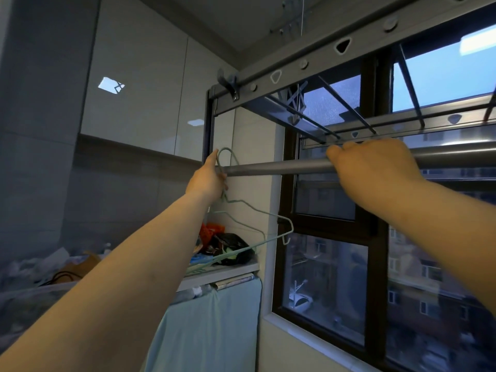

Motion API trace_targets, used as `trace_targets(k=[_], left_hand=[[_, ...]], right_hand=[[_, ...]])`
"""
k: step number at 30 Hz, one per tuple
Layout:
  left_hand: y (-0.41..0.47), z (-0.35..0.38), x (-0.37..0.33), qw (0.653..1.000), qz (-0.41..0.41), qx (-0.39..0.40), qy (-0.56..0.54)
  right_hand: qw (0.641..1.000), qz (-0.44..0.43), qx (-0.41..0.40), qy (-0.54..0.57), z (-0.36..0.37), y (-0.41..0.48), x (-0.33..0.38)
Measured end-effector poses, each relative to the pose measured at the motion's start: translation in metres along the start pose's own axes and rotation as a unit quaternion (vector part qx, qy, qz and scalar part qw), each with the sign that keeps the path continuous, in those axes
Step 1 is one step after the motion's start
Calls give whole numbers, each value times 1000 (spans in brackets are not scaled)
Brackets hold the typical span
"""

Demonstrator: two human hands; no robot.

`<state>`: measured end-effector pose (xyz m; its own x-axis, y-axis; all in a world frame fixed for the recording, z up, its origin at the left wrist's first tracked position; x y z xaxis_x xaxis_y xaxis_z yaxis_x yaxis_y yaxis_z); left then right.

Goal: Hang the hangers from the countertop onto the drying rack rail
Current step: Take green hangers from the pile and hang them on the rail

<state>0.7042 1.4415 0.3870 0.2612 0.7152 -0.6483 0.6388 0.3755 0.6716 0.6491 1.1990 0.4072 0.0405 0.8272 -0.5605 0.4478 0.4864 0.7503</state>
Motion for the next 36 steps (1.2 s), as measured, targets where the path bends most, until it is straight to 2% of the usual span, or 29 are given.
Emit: trace_targets(k=[4,9,15,32,36], left_hand=[[4,12,8,998,-19,45,36],[4,16,14,999,-18,35,32],[7,17,23,997,-7,23,76],[-10,9,20,1000,-11,-27,13],[-28,10,13,996,41,-82,-20]], right_hand=[[1000,3,-6,1,1,0,0],[1000,8,-10,-7,3,-1,-1],[1000,13,-13,-4,4,0,1],[999,16,-24,45,1,-2,9],[988,1,-146,58,12,-6,10]])
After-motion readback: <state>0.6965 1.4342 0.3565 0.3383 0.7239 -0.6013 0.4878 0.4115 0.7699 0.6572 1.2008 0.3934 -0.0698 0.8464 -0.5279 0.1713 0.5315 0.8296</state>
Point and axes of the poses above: each hand's wrist, its own y-axis towards the middle knuckle, its own z-axis out of the palm, x = y × z, the point moved 1 cm from there along y, towards the middle knuckle
